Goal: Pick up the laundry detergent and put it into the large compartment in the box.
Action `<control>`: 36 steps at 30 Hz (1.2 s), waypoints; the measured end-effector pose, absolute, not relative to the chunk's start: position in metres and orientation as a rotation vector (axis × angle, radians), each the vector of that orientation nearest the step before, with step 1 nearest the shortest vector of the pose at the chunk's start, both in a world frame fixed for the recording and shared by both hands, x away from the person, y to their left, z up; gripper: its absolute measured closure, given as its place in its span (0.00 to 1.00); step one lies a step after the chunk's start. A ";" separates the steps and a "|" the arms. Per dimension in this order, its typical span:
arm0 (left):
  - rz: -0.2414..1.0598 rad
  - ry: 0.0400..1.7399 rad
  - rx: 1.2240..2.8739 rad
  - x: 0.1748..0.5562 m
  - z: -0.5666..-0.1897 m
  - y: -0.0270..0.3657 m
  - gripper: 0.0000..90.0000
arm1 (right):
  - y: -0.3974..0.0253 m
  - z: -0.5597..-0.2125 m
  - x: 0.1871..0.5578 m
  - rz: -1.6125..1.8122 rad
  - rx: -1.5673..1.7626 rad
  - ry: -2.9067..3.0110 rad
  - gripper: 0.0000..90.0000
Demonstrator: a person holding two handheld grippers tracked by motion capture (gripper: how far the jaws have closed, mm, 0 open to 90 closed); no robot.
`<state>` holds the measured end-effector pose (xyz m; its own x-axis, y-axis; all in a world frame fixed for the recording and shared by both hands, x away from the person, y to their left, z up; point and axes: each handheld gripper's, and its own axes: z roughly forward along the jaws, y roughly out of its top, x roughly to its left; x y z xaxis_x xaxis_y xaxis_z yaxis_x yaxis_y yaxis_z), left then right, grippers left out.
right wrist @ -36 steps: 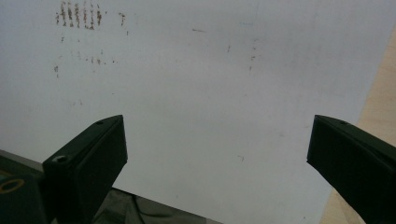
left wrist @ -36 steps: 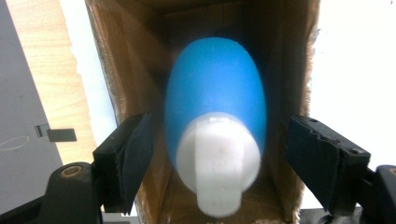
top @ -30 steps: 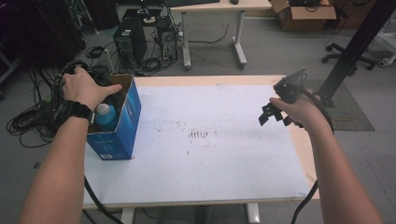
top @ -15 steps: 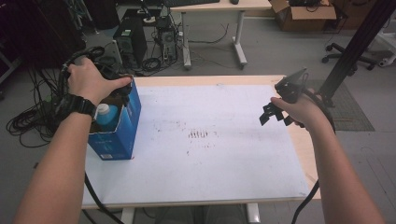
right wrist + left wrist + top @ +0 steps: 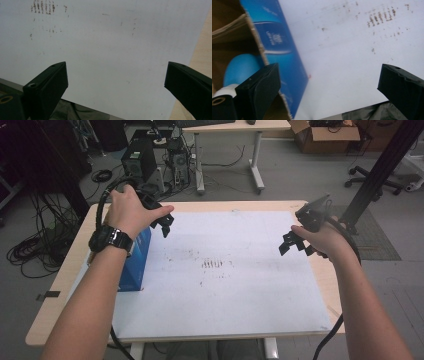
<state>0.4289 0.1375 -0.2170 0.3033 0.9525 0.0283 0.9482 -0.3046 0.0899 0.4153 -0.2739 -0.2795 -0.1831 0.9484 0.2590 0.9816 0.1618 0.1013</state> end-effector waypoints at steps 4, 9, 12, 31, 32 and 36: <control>0.096 1.787 2.508 0.426 -0.224 0.126 0.06 | -0.272 -0.278 0.414 -0.375 -1.908 -2.295 0.06; 0.074 1.764 2.521 0.423 -0.233 0.116 0.05 | -0.271 -0.278 0.413 -0.376 -1.905 -2.299 0.06; 0.065 1.757 2.528 0.422 -0.238 0.112 0.05 | -0.271 -0.278 0.413 -0.377 -1.905 -2.298 0.06; 0.042 1.743 2.558 0.419 -0.251 0.100 0.05 | -0.270 -0.277 0.411 -0.379 -1.901 -2.301 0.06; 0.042 1.743 2.558 0.419 -0.251 0.100 0.05 | -0.270 -0.277 0.411 -0.378 -1.901 -2.301 0.05; 0.041 1.741 2.555 0.419 -0.250 0.101 0.05 | -0.271 -0.277 0.410 -0.377 -1.901 -2.301 0.06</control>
<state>0.4188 0.1007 -0.2500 0.3663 0.9305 -0.0057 0.9292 -0.3655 0.0558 0.4098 -0.2708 -0.2768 -0.1959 0.9457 0.2593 0.9790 0.1734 0.1070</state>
